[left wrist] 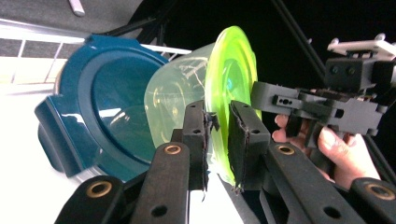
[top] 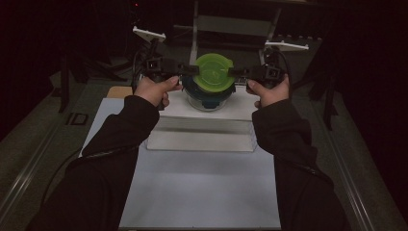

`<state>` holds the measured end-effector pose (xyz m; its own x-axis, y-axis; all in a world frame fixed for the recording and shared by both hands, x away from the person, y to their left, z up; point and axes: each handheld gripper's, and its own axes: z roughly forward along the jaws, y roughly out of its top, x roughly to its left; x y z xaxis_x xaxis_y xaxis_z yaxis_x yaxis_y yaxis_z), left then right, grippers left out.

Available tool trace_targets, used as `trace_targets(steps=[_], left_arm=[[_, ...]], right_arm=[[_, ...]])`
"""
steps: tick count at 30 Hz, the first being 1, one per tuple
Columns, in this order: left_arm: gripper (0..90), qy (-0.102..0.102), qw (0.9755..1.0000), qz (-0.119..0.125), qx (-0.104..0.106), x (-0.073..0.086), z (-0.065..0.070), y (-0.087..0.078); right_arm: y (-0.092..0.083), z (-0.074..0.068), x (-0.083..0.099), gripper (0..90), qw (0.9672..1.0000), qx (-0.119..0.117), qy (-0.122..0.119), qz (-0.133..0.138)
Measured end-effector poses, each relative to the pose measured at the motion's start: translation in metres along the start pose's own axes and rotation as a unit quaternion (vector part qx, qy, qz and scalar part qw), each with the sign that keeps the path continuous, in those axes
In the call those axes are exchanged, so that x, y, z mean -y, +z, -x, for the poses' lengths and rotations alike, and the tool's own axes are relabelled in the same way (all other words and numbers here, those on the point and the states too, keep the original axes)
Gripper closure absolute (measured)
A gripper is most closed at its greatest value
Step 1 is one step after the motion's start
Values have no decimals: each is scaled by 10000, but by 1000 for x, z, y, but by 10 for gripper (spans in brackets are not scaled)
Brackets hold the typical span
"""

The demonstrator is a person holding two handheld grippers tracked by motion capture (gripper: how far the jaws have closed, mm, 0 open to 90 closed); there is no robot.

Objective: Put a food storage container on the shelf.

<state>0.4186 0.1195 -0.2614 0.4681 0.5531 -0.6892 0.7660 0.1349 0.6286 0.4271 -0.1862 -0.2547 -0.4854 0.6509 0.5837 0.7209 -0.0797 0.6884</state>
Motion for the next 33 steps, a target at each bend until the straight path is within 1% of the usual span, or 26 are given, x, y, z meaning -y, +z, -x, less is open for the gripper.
trace_targets(steps=[2,6,9,10,11,13,14,15,16,17,18,19,20,21,22,23,25,28,29,30,31,33], left_arm=[[755,-76,10000,36,9,-1,-5,2],[727,-159,9998,90,55,-3,-12,5],[699,-182,9998,109,15,-4,-14,8],[686,-134,9999,103,-32,-5,-14,9],[667,-60,9999,102,-65,-5,-14,10],[602,32,9999,91,-43,-5,-14,11],[562,84,9998,119,-110,-5,-13,11],[526,95,9998,151,-121,-5,-13,11],[501,95,9997,187,-81,-5,-14,10],[464,82,9997,224,-84,-6,-14,9],[445,80,9995,289,-91,-6,-13,7],[432,92,9994,339,-54,-6,-13,5],[395,130,9992,365,1,-5,-13,2],[372,130,9992,365,1,-5,-13,2],[372,296,9988,347,174,-2,-11,-2],[304,397,9985,329,188,-1,-9,-3],[259,525,9980,298,207,3,-5,-5],[145,685,9971,277,206,9,0,-8],[130,677,9970,301,233,12,2,-10],[84,731,9963,371,267,15,4,-12],[6,845,9951,427,298,19,6,-15],[0,1045,9930,489,245,24,10,-18]], right_arm=[[3,1,-2,733,10000,-17,71,2],[8,2,-6,731,9999,50,109,35],[12,2,-8,726,9998,121,129,48],[13,2,-9,718,9998,145,147,40],[14,2,-10,700,9998,150,150,25],[14,2,-11,643,9998,175,124,20],[13,2,-11,615,9998,155,117,24],[13,3,-12,575,9998,150,81,37],[13,3,-12,558,9998,159,65,55],[12,4,-12,519,9998,142,70,76],[12,5,-12,488,9999,90,82,84],[12,5,-11,474,9999,76,63,82],[11,5,-11,453,9999,109,14,88],[11,5,-11,453,9999,109,14,88],[9,4,-11,435,9999,130,-28,88],[7,4,-10,415,9999,78,-42,100],[5,3,-10,394,9999,61,-102,109],[1,-1,-8,354,9997,75,-174,150],[-1,-2,-7,290,9996,23,-208,187],[-3,-4,-6,247,9994,-107,-277,198],[-4,-6,-6,230,9990,-172,-368,184],[-8,-10,-4,223,9985,-132,-500,175]])
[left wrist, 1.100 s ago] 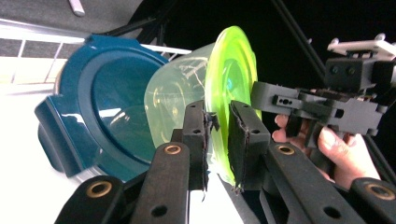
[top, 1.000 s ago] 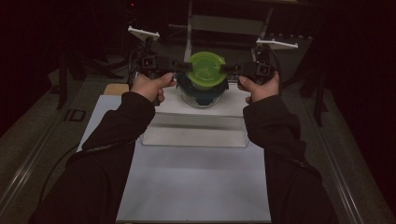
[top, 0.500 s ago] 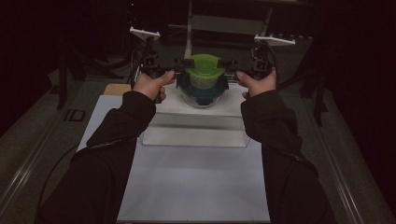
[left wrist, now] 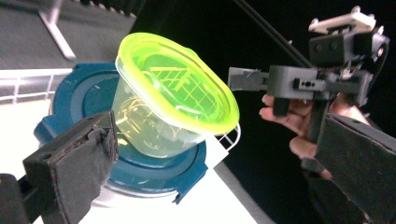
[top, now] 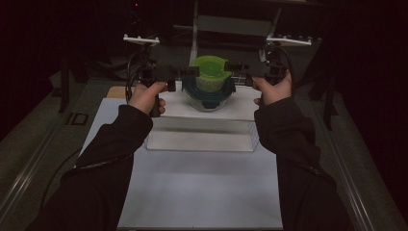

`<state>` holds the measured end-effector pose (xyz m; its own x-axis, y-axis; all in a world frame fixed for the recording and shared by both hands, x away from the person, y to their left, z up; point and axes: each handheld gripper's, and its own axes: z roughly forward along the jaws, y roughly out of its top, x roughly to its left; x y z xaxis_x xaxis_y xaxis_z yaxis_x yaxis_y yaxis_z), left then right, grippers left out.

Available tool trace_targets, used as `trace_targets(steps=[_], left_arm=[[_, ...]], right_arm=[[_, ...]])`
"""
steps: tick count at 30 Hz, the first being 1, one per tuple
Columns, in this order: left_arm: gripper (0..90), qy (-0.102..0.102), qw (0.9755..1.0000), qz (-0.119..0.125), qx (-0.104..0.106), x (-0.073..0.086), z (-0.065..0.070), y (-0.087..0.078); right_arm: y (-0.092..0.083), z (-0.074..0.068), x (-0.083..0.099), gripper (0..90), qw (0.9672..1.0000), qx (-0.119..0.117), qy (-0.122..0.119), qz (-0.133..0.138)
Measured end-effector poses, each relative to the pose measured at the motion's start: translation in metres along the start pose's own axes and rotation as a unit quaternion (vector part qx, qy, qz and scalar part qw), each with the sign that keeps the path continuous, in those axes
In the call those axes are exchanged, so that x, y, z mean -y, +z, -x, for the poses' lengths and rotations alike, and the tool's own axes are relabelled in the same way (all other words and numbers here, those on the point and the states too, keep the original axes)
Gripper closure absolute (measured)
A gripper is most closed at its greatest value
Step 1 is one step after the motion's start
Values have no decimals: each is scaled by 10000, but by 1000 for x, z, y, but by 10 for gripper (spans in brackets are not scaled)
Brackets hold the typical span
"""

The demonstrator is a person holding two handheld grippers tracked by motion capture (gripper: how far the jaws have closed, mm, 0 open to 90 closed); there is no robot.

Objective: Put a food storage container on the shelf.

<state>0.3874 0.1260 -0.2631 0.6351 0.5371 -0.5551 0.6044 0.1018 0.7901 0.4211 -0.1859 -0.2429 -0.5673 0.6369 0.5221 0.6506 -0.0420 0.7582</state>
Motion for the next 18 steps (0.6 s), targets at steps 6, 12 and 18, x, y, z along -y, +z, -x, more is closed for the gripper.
trace_targets(steps=[6,12,18], left_arm=[[0,464,9988,22,-127,14,4,-9],[0,499,9986,-132,-121,35,4,-14],[0,637,9976,-225,-122,55,5,-14]], right_arm=[[-12,-8,9,217,9997,18,-229,91],[-17,-10,26,199,9989,-73,-451,48],[-19,-4,45,200,9987,-231,-445,-21]])
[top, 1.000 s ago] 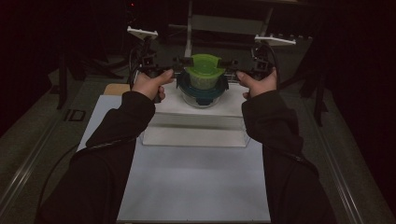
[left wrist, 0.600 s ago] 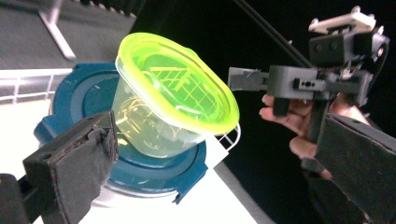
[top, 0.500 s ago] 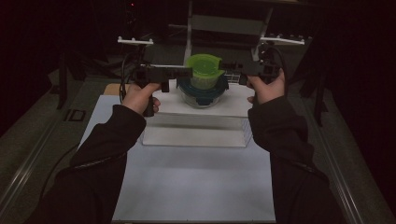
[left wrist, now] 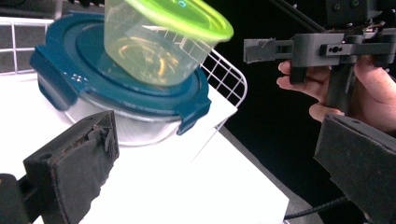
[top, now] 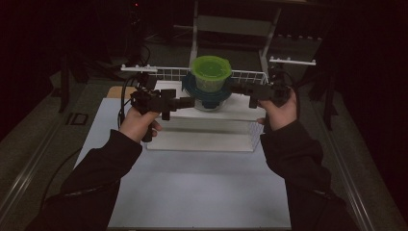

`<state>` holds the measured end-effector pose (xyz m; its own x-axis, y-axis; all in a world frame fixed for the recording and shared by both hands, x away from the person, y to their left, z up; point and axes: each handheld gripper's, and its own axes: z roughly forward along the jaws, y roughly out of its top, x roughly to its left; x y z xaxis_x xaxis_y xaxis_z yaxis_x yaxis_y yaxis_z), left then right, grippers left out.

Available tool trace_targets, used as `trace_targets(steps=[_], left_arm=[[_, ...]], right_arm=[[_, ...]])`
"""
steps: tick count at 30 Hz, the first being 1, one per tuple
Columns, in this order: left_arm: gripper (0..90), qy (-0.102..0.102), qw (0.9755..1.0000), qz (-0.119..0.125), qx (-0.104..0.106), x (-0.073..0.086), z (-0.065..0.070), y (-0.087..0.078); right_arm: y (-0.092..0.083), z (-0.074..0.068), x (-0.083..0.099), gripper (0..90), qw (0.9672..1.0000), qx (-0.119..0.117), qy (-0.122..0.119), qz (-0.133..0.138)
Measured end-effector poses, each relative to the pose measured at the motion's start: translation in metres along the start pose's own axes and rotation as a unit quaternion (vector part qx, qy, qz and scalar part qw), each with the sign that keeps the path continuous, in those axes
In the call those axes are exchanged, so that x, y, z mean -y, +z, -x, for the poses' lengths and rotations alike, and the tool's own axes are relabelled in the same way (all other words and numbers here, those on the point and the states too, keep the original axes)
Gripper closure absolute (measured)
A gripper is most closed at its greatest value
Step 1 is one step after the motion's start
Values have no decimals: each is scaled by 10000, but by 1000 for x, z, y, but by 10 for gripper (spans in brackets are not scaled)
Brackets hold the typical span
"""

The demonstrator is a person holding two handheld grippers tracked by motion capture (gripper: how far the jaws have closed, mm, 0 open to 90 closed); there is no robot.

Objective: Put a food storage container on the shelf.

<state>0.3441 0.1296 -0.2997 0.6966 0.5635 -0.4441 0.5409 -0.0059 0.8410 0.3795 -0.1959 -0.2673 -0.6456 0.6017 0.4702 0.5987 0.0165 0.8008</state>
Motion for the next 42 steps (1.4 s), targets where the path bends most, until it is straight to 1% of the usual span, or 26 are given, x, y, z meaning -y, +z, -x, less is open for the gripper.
trace_targets(steps=[2,6,8,11,12,13,14,17,19,21,23,25,27,29,31,33,35,39,40,42], left_arm=[[0,110,9999,-18,-23,5,2,-1],[0,187,9998,-45,67,17,6,-2],[0,247,9996,-116,78,23,8,-2],[0,278,9994,-167,147,32,10,-3],[0,278,9994,-167,147,32,10,-3],[0,326,9991,-217,131,39,11,-4],[0,327,9991,-214,140,42,11,-4],[0,351,9989,-254,180,52,12,-5],[0,385,9987,-295,172,59,12,-4],[0,400,9984,-344,209,67,13,-3],[0,442,9981,-386,186,74,13,-2],[0,441,9979,-438,195,81,13,0],[0,492,9974,-478,200,87,13,1],[0,548,9968,-545,183,93,13,4],[0,544,9966,-608,139,100,11,6],[0,563,9961,-666,92,108,9,8],[0,591,9960,-662,41,115,7,9],[0,534,9958,-741,67,128,1,11],[0,550,9956,-754,61,131,0,12],[0,587,9950,-808,52,136,-1,14]], right_arm=[[-1,1,8,200,10000,3,-40,11],[0,6,25,200,9999,-69,-33,-80],[1,7,33,200,9999,-90,-25,-120],[0,8,45,200,9998,-92,-86,-140],[0,8,50,200,9998,-84,-120,-150],[0,9,55,200,9997,-67,-155,-166],[0,9,59,200,9997,-63,-179,-168],[0,12,71,200,9996,-132,-145,-181],[-1,13,78,200,9995,-159,-161,-211],[-1,14,86,200,9994,-164,-196,-216],[-1,15,94,200,9993,-211,-187,-255],[-1,16,101,199,9992,-259,-173,-263],[0,17,109,199,9991,-260,-183,-280],[1,19,116,199,9990,-285,-182,-279],[3,22,123,199,9989,-325,-159,-298],[4,25,131,198,9988,-317,-162,-326],[5,28,138,197,9988,-292,-159,-351],[8,37,153,198,9986,-310,-60,-413],[9,40,157,197,9985,-340,-16,-440],[10,45,163,198,9983,-305,2,-492]])
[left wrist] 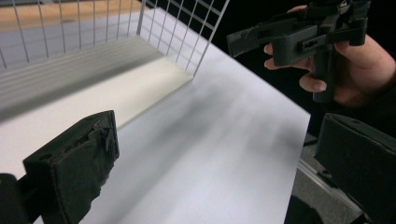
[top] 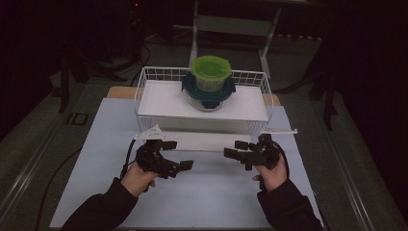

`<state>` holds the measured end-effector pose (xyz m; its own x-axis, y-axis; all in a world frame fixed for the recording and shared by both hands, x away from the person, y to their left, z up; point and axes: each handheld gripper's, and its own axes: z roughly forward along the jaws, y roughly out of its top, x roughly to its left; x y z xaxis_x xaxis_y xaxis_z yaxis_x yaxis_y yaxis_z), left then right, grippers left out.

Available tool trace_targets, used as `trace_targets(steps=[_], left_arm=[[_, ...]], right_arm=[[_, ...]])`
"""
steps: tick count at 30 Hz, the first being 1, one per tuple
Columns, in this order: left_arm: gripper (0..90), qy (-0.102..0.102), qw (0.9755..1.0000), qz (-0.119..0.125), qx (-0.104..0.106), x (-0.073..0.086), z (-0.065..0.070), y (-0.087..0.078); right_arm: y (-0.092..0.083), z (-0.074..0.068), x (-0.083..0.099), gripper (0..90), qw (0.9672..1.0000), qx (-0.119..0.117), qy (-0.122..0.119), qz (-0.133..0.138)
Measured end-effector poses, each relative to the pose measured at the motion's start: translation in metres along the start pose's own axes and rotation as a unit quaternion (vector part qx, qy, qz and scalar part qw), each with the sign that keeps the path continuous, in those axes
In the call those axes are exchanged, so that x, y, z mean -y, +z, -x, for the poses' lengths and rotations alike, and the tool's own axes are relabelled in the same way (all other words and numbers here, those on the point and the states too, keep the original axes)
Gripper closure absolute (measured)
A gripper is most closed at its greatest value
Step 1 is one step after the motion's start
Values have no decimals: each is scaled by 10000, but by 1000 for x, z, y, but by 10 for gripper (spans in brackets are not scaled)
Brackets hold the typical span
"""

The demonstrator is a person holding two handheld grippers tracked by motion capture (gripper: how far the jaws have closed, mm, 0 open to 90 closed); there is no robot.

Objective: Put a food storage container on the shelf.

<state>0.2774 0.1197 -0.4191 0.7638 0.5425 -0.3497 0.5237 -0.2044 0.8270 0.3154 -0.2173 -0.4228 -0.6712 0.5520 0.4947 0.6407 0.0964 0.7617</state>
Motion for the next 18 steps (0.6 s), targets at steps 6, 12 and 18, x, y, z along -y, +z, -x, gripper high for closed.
trace_targets(steps=[6,12,18], left_arm=[[0,65,9998,-197,-52,19,-4,9],[0,107,9991,-403,-42,39,-7,18],[0,191,9982,-566,-41,53,-6,25]], right_arm=[[1,11,16,197,10000,58,5,33],[1,19,31,197,9999,90,70,12],[-3,26,42,192,9998,99,127,69]])
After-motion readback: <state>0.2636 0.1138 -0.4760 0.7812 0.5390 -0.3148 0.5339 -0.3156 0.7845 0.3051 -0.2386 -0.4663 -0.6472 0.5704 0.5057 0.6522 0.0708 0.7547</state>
